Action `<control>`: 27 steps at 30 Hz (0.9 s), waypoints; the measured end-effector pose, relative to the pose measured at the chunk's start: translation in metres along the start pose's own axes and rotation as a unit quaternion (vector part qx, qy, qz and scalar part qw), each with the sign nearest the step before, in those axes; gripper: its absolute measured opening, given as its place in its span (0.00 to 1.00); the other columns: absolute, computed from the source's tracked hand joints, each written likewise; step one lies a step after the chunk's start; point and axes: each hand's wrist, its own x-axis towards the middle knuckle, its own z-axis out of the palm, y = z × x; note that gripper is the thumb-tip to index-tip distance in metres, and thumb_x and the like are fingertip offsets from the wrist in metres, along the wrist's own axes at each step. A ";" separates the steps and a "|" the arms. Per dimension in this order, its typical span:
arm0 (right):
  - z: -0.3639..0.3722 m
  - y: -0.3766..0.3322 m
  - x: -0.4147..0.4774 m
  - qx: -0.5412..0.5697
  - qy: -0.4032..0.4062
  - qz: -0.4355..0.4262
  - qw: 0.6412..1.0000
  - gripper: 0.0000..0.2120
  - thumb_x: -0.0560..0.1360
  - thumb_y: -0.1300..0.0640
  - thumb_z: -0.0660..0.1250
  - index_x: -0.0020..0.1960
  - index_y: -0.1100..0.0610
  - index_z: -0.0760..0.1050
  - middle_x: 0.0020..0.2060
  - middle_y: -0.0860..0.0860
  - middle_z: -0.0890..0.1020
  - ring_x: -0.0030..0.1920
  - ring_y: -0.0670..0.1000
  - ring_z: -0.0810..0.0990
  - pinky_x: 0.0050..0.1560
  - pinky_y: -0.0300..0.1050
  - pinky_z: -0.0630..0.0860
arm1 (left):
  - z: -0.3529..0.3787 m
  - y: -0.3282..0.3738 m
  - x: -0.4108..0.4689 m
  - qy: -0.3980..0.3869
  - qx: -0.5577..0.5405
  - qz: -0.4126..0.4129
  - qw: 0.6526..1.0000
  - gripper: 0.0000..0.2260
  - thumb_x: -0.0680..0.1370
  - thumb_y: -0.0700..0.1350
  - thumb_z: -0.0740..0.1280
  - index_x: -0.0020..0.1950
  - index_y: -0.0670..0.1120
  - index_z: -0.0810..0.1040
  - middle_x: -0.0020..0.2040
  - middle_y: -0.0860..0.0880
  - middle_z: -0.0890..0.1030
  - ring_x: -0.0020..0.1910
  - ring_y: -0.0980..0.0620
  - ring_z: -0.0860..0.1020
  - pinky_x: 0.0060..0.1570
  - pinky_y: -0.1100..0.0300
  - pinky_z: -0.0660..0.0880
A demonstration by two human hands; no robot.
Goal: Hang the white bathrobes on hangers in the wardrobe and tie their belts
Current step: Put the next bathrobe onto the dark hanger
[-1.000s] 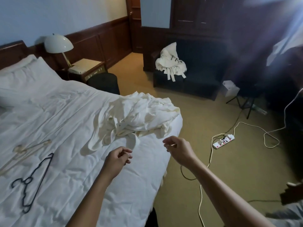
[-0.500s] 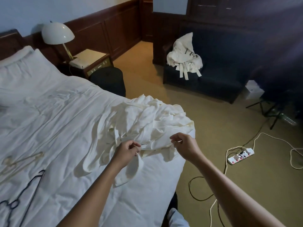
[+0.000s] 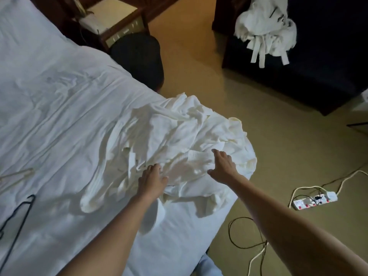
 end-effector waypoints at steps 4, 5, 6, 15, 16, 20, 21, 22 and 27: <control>0.018 0.013 0.034 -0.060 -0.017 -0.002 0.998 0.41 0.73 0.51 0.72 0.79 0.52 0.54 0.71 0.55 0.67 0.72 0.61 0.65 0.69 0.63 0.64 | 0.029 0.000 0.031 0.006 0.041 -0.015 0.999 0.23 0.78 0.54 0.69 0.70 0.48 0.70 0.67 0.46 0.75 0.66 0.41 0.73 0.61 0.46 0.70; 0.023 0.015 0.038 -0.073 -0.024 -0.003 0.997 0.39 0.74 0.50 0.72 0.78 0.52 0.55 0.69 0.55 0.69 0.71 0.61 0.67 0.69 0.63 0.64 | 0.036 -0.003 0.037 -0.004 0.042 -0.024 0.999 0.25 0.78 0.55 0.69 0.72 0.49 0.68 0.69 0.47 0.74 0.67 0.41 0.73 0.63 0.45 0.70; 0.027 0.016 0.040 -0.092 -0.029 -0.008 0.995 0.37 0.75 0.50 0.72 0.77 0.53 0.56 0.67 0.55 0.72 0.68 0.61 0.69 0.67 0.62 0.65 | 0.041 -0.004 0.042 -0.019 0.053 -0.032 0.998 0.26 0.78 0.56 0.69 0.73 0.50 0.68 0.70 0.47 0.74 0.68 0.42 0.72 0.65 0.45 0.69; 0.035 0.003 0.012 0.064 -0.006 -0.049 0.997 0.10 0.82 0.48 0.64 0.56 0.54 0.71 0.40 0.50 0.78 0.42 0.57 0.76 0.40 0.49 0.69 | 0.025 -0.018 0.032 -0.032 -0.068 -0.061 0.995 0.10 0.80 0.49 0.66 0.59 0.50 0.76 0.59 0.46 0.82 0.61 0.43 0.79 0.57 0.53 0.72; 0.032 -0.003 0.002 0.084 0.003 -0.053 0.995 0.09 0.82 0.47 0.64 0.55 0.54 0.73 0.40 0.49 0.79 0.42 0.56 0.76 0.41 0.48 0.69 | 0.016 -0.024 0.020 -0.022 -0.136 -0.075 0.988 0.11 0.79 0.48 0.67 0.62 0.52 0.77 0.59 0.50 0.82 0.60 0.46 0.79 0.56 0.55 0.72; 0.026 -0.035 -0.043 0.138 0.023 -0.096 0.985 0.08 0.83 0.50 0.64 0.53 0.54 0.79 0.46 0.50 0.76 0.47 0.53 0.76 0.44 0.45 0.68 | -0.023 -0.052 -0.024 0.028 -0.298 -0.054 0.952 0.13 0.73 0.46 0.65 0.53 0.62 0.79 0.53 0.57 0.84 0.56 0.47 0.81 0.59 0.46 0.77; 0.026 -0.045 -0.057 0.147 0.030 -0.111 0.982 0.08 0.83 0.51 0.64 0.50 0.54 0.79 0.46 0.50 0.76 0.47 0.52 0.76 0.43 0.44 0.67 | -0.033 -0.057 -0.034 0.042 -0.319 -0.042 0.946 0.13 0.72 0.46 0.64 0.52 0.61 0.79 0.51 0.55 0.84 0.54 0.47 0.81 0.58 0.45 0.77; 0.025 -0.058 -0.074 0.159 0.035 -0.123 0.979 0.09 0.83 0.51 0.64 0.47 0.53 0.77 0.45 0.49 0.76 0.45 0.52 0.76 0.41 0.43 0.67 | -0.043 -0.061 -0.046 0.061 -0.335 -0.031 0.940 0.13 0.72 0.45 0.64 0.52 0.59 0.80 0.49 0.55 0.84 0.53 0.48 0.81 0.56 0.46 0.77; 0.024 -0.130 -0.169 0.240 0.071 -0.151 0.956 0.06 0.83 0.52 0.61 0.50 0.48 0.75 0.41 0.48 0.82 0.42 0.48 0.80 0.42 0.44 0.74 | -0.097 -0.085 -0.133 0.220 -0.346 0.044 0.911 0.06 0.78 0.39 0.65 0.45 0.49 0.75 0.40 0.52 0.80 0.39 0.58 0.76 0.39 0.61 0.71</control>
